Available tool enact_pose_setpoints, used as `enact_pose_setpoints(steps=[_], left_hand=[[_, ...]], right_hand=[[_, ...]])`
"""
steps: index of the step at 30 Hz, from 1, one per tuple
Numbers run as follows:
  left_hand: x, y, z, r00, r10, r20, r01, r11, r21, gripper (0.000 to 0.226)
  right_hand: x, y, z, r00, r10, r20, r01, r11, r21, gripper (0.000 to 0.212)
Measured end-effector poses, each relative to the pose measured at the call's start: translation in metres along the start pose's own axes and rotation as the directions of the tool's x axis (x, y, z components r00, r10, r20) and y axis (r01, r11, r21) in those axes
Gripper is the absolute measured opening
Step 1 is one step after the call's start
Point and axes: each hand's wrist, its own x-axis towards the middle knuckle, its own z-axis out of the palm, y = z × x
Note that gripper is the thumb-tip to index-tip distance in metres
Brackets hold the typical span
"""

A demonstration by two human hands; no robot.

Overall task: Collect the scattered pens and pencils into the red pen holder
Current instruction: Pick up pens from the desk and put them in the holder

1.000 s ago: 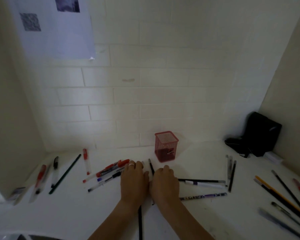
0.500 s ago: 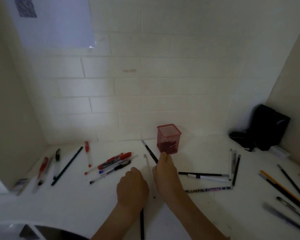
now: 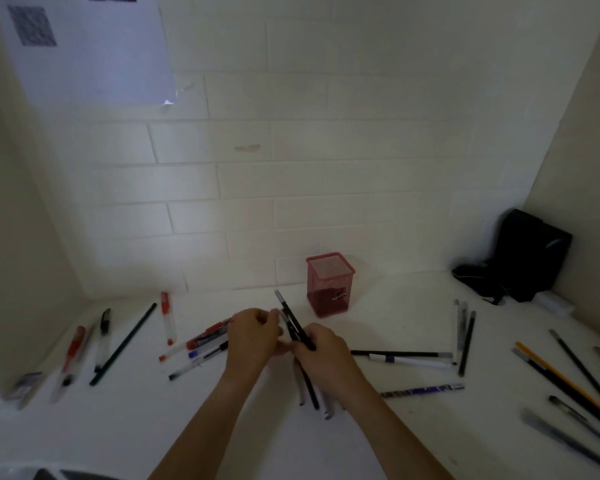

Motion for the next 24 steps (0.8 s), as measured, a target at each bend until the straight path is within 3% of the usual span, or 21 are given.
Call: enact_pose_setpoints(steps=[1, 3, 7, 10, 16, 21, 24], left_hand=[[0.001, -0.006, 0.002, 0.998, 0.049, -0.035, -0.044, 0.988, 0.145, 0.035], [-0.003, -0.016, 0.005, 0.989, 0.147, -0.025, -0.116, 0.862, 0.493, 0.035], [-0.014, -0.013, 0.014, 0.985, 0.098, 0.139, -0.169, 0.658, 0.734, 0.038], [-0.013, -0.005, 0.019, 0.981, 0.103, 0.163, -0.19, 0.651, 0.735, 0.021], [-0.015, -0.007, 0.023, 0.982, 0.104, 0.157, -0.186, 0.664, 0.724, 0.012], [-0.015, -0.005, 0.02, 0.994, 0.068, 0.085, -0.104, 0.811, 0.576, 0.033], [-0.014, -0.004, 0.017, 0.99, 0.135, 0.051, -0.144, 0.908, 0.392, 0.043]], right_hand=[[0.001, 0.001, 0.0, 1.0, 0.024, -0.012, -0.024, 1.0, 0.005, 0.015], [0.002, 0.0, 0.0, 0.996, 0.082, -0.026, -0.081, 0.995, 0.053, 0.019], [0.002, 0.002, -0.001, 0.994, 0.111, -0.026, -0.109, 0.992, 0.058, 0.015], [0.002, 0.004, 0.0, 0.994, 0.099, -0.042, -0.097, 0.994, 0.046, 0.016], [0.003, 0.005, 0.004, 0.994, 0.09, -0.066, -0.092, 0.995, -0.027, 0.013], [0.002, 0.0, -0.001, 0.989, 0.139, -0.052, -0.138, 0.99, 0.02, 0.015], [0.001, -0.003, -0.002, 0.985, 0.169, -0.034, -0.164, 0.978, 0.132, 0.023]])
